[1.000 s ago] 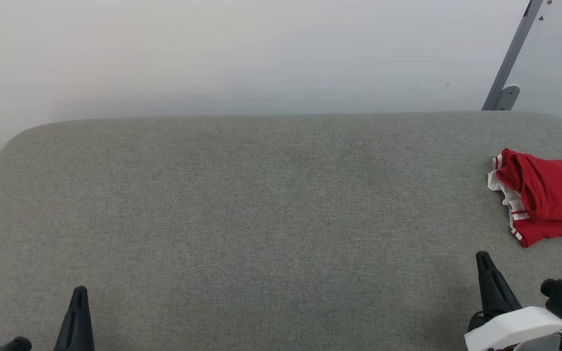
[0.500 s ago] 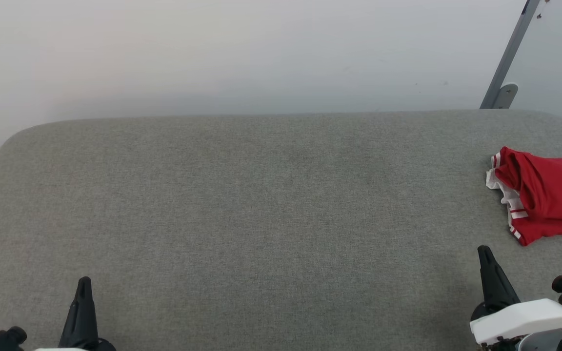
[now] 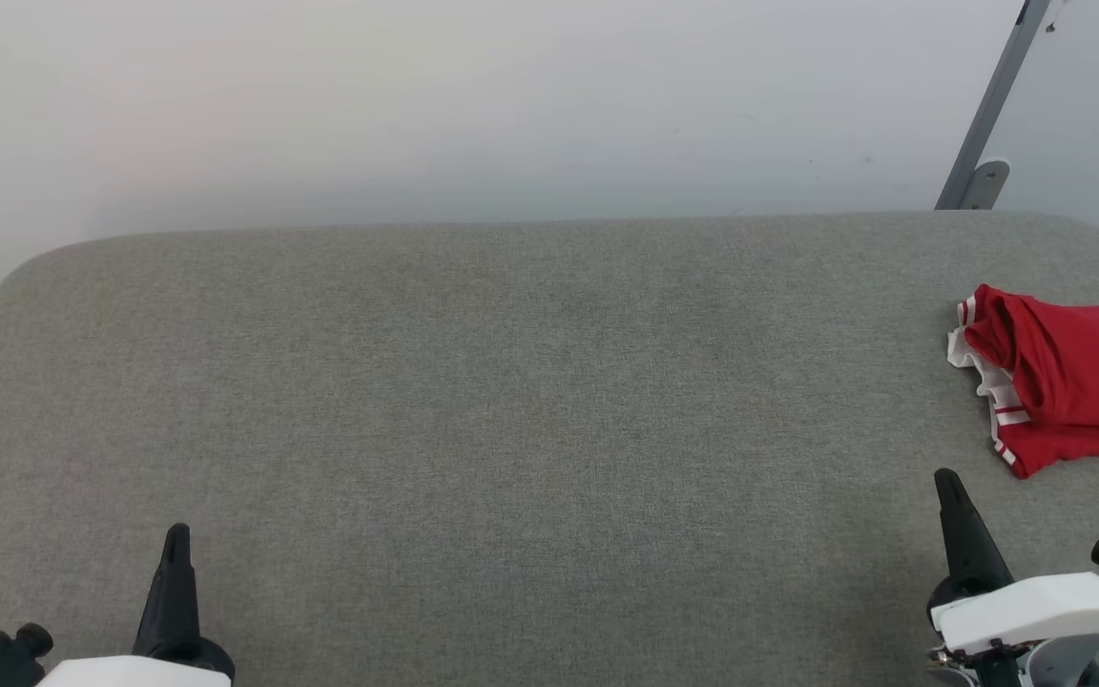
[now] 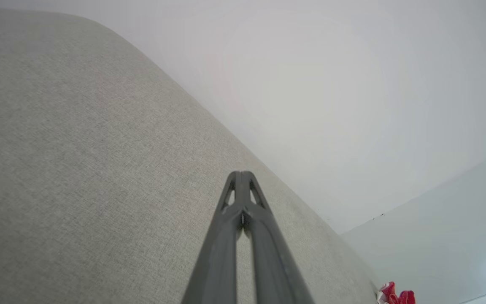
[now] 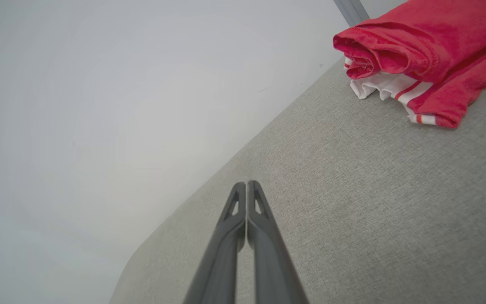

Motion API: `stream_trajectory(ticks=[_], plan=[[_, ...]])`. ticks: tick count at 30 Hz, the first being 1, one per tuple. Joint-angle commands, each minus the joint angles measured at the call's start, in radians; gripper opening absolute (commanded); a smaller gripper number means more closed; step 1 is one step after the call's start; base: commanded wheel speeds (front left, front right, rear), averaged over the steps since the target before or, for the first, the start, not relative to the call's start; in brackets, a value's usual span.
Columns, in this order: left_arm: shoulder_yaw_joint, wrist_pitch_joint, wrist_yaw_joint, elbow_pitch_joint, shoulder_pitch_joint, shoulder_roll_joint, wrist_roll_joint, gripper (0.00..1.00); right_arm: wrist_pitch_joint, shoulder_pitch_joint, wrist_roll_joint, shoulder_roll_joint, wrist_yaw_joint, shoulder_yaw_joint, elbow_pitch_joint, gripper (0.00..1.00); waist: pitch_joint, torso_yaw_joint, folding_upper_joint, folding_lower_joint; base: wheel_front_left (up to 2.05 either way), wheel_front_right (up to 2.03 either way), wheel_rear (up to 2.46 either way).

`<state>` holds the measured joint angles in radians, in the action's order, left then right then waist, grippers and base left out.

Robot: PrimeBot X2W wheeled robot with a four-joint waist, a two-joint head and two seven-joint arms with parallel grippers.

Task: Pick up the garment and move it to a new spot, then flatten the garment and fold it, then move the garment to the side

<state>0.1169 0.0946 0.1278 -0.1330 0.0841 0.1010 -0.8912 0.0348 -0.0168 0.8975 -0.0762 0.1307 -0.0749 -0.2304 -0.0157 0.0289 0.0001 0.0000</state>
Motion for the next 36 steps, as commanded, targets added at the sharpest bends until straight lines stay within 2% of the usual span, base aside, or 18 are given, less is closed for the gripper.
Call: stream_trajectory(ticks=[1, 36], plan=[[0.001, -0.010, 0.002, 0.005, -0.028, 0.005, -0.038, 0.00, -0.006, -0.029, 0.033, -0.001, 0.000, -0.005, 0.010, 0.00, 0.000, 0.000, -0.0001, 0.0000, 0.00, 0.00, 0.00], [-0.002, -0.109, 0.003, -0.053, -0.115, -0.021, -0.377, 0.00, -0.078, -0.063, 0.371, 0.013, 0.000, -0.023, -0.002, 0.00, 0.008, -0.012, -0.0001, 0.0000, 0.00, 0.00, 0.00]])
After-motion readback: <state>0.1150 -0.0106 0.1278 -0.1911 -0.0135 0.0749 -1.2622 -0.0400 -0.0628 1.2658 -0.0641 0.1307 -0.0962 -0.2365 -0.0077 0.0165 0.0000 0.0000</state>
